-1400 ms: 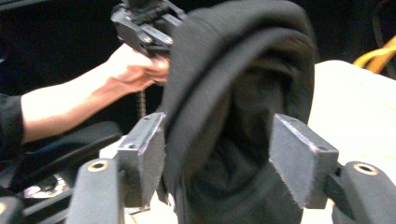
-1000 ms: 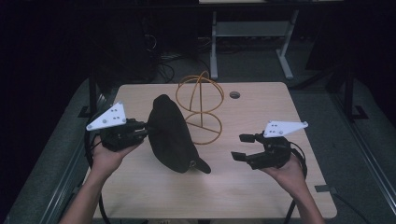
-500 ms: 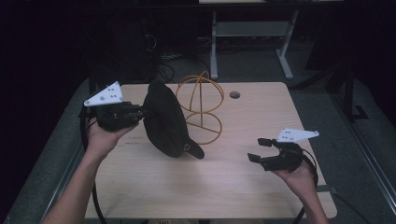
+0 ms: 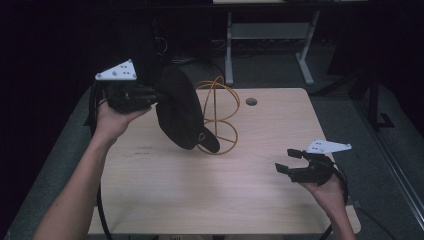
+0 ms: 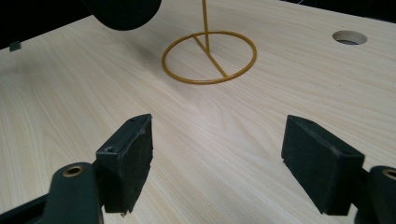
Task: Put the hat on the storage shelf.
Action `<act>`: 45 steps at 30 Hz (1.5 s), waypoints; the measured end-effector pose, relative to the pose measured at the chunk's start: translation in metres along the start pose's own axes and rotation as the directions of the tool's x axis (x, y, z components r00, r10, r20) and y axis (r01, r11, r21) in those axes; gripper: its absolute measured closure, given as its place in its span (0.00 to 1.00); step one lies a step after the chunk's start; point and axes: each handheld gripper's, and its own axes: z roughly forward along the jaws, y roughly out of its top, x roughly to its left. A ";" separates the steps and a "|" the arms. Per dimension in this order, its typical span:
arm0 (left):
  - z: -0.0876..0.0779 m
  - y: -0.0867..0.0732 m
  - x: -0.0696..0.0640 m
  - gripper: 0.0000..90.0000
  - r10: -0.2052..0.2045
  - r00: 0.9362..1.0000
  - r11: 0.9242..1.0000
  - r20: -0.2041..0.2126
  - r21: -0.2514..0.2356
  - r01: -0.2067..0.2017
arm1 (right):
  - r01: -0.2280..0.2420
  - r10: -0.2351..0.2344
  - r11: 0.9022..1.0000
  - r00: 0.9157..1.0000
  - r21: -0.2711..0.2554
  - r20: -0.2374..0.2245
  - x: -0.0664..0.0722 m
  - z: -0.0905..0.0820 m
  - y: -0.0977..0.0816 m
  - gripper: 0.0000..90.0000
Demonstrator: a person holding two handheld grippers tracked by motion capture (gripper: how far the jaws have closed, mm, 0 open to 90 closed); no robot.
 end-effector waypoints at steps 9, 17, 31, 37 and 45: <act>0.012 0.042 0.015 0.93 0.012 1.000 0.999 0.027 0.034 -0.013 | -0.012 0.013 1.000 1.000 -0.022 0.016 -0.004 -0.007 -0.001 0.26; 0.038 0.072 0.018 0.93 -0.008 0.998 0.993 0.056 0.120 0.002 | -0.032 0.033 0.998 0.999 -0.058 0.006 -0.008 -0.015 0.000 0.26; 0.150 0.098 0.033 0.90 -0.117 0.992 0.954 0.048 0.283 0.099 | -0.068 0.067 0.995 0.998 -0.077 -0.015 -0.012 -0.011 -0.006 0.26; 0.177 0.090 0.039 0.67 -0.144 0.989 0.952 0.034 0.279 0.129 | -0.076 0.074 0.995 0.997 -0.065 -0.034 -0.012 -0.004 -0.010 0.26; 0.172 0.086 0.035 0.57 -0.131 0.991 0.951 0.017 0.283 0.121 | -0.079 0.076 0.995 0.996 -0.059 -0.043 -0.010 0.000 -0.012 0.26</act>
